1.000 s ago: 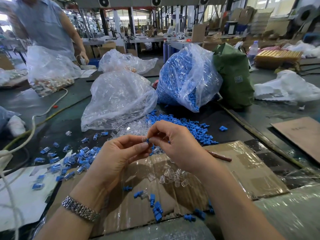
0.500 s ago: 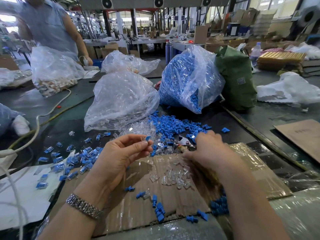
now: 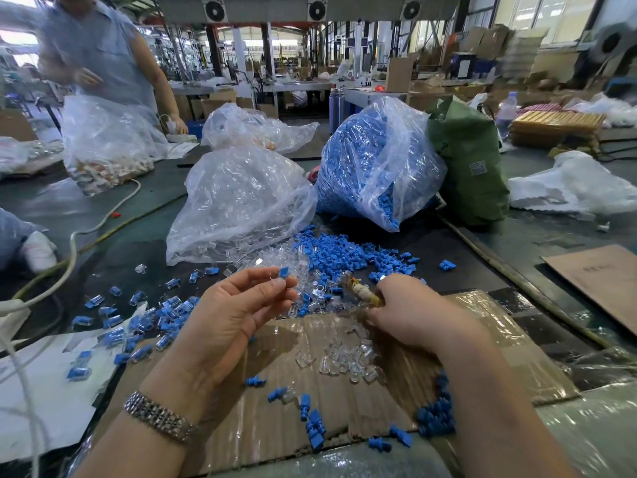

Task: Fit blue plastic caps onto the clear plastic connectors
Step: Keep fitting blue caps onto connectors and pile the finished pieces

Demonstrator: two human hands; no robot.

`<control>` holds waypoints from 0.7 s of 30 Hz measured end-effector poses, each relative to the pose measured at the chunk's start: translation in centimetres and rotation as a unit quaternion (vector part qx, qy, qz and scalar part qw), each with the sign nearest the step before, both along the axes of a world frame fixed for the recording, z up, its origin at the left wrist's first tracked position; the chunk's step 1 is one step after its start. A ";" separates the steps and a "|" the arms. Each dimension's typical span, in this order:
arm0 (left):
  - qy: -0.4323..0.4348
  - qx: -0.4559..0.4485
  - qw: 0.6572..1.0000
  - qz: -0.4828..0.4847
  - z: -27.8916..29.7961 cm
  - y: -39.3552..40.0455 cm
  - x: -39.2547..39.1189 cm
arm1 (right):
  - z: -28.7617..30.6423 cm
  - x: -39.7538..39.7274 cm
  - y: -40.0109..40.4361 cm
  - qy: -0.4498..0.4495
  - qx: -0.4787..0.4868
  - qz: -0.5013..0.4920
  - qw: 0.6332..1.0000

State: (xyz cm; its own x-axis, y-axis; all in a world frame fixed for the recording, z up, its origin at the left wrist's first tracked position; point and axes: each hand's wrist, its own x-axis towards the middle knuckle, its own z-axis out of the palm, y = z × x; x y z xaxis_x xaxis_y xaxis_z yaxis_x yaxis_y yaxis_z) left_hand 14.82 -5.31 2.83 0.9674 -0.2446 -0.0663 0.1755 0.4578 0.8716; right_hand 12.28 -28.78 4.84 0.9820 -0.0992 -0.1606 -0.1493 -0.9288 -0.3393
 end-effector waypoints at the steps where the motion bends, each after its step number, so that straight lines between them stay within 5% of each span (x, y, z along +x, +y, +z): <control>1: 0.002 -0.006 1.000 0.003 0.0 0.0 0.0 | 0.1 0.0 0.0 -0.005 0.015 0.002 1.000; 4: 0.006 -0.017 1.000 0.015 0.1 0.0 0.1 | 1.1 -0.4 -0.1 -0.041 0.134 0.002 0.990; 7: 0.000 -0.001 1.000 0.022 0.3 0.1 0.2 | 2.1 -1.4 -0.1 0.016 0.299 0.054 0.953; 12: -0.025 0.020 0.999 0.010 0.5 0.0 0.1 | 2.5 -2.1 1.6 0.061 0.264 0.143 0.952; 21: -0.140 0.152 0.978 0.025 0.2 -0.3 -0.3 | 2.9 -2.7 2.9 0.046 0.239 0.156 0.957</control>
State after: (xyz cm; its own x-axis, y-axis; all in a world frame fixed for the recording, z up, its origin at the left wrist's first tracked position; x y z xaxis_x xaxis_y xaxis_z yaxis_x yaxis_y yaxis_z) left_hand 14.51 -5.57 3.03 0.9684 -0.2065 0.1400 -0.1052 0.1710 0.9796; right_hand 9.61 -25.91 7.69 0.9313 0.3030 -0.2020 0.0600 -0.6749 -0.7355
